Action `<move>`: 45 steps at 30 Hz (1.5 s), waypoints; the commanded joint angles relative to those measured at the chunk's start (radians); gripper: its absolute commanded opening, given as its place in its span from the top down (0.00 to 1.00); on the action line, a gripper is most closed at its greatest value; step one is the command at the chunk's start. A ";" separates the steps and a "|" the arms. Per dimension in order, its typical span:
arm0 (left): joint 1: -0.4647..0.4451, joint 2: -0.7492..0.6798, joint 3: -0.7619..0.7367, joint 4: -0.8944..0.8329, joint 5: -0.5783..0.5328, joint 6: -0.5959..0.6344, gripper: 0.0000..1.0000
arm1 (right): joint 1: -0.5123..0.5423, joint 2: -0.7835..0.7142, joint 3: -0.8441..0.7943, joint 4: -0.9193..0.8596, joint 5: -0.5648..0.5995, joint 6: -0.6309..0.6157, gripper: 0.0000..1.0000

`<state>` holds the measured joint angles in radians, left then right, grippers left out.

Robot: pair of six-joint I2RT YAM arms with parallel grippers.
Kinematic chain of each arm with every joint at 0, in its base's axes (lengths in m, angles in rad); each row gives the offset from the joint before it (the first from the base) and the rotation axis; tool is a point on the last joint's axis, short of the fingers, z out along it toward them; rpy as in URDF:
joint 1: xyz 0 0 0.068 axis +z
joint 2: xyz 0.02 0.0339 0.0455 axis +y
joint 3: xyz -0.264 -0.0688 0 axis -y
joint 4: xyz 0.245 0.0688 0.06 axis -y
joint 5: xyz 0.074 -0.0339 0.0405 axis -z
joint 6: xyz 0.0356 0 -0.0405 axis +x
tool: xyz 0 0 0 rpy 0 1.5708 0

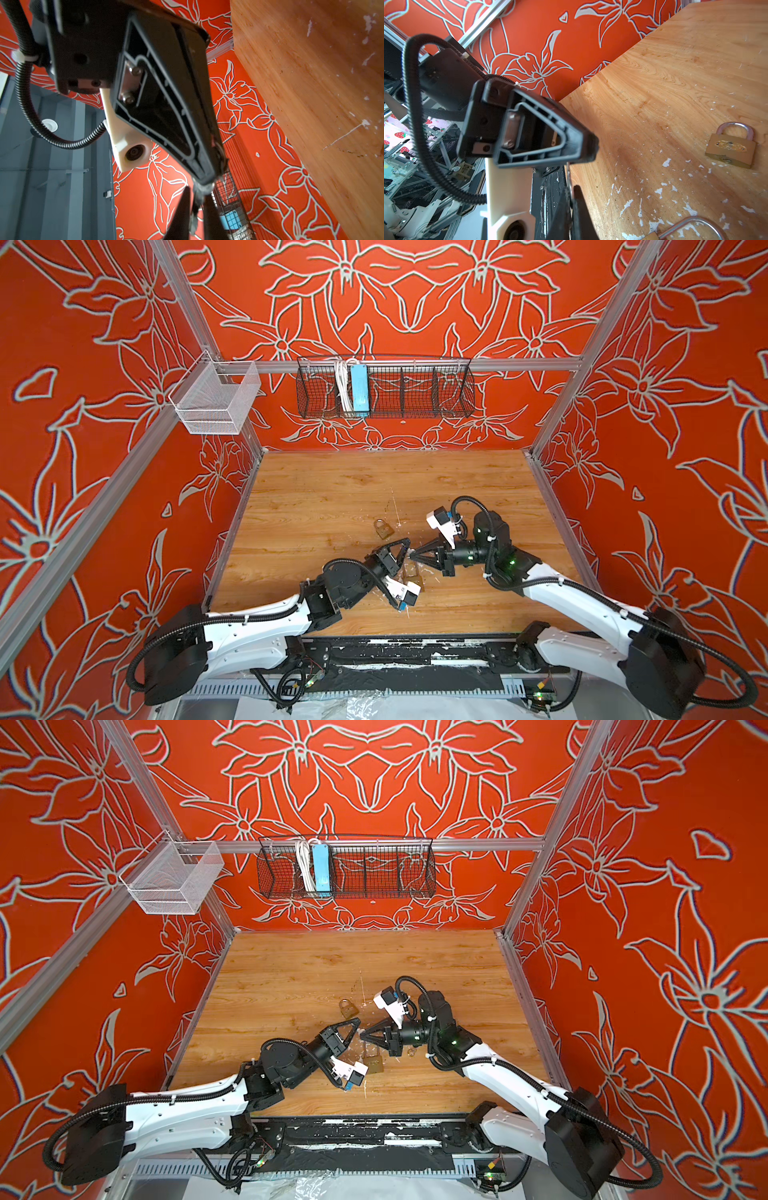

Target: Unlock with the key

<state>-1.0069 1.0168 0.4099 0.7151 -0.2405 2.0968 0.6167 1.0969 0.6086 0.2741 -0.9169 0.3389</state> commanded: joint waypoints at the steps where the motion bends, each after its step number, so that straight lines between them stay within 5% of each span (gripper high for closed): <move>1: 0.004 -0.013 -0.015 -0.012 0.008 0.095 0.03 | 0.000 -0.037 -0.012 0.046 0.035 -0.023 1.00; 7: 0.004 -0.077 -0.057 -0.089 -0.009 -0.016 0.03 | -0.038 -0.086 -0.062 0.058 0.228 -0.007 1.00; 12: 0.004 -0.173 -0.092 -0.203 0.024 -0.324 0.03 | -0.166 -0.152 -0.166 0.110 0.474 0.078 1.00; 14: 0.004 -0.207 -0.092 -0.128 0.035 -0.616 0.03 | -0.222 -0.175 -0.206 0.104 0.566 0.104 1.00; 16: 0.005 -0.248 -0.019 -0.133 -0.074 -1.120 0.03 | -0.259 -0.194 -0.230 0.095 0.621 0.104 1.00; 18: 0.063 -0.268 0.157 -0.447 -0.157 -1.537 0.03 | -0.273 -0.204 -0.245 0.091 0.664 0.092 1.00; 23: 0.285 -0.136 0.302 -0.666 0.010 -2.196 0.03 | -0.275 -0.195 -0.255 0.103 0.673 0.068 1.00; 26: 0.336 0.005 0.390 -0.722 0.065 -2.454 0.02 | -0.274 -0.211 -0.264 0.099 0.678 0.053 1.00; 30: 0.337 0.135 0.473 -0.778 0.090 -2.641 0.03 | -0.275 -0.272 -0.283 0.077 0.692 0.031 1.00; 37: 0.350 0.359 0.719 -1.236 -0.109 -3.036 0.03 | -0.275 -0.334 -0.328 0.130 0.673 0.020 1.00; 41: 0.382 0.581 0.877 -1.379 0.073 -3.181 0.03 | -0.275 -0.295 -0.312 0.139 0.656 0.020 1.00; 45: 0.386 0.807 1.078 -1.514 0.160 -3.169 0.02 | -0.275 -0.276 -0.305 0.148 0.643 0.020 1.00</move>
<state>-0.6266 1.7317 1.4078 -0.6071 -0.1596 -0.9821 0.3458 0.8177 0.2939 0.3805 -0.2516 0.3679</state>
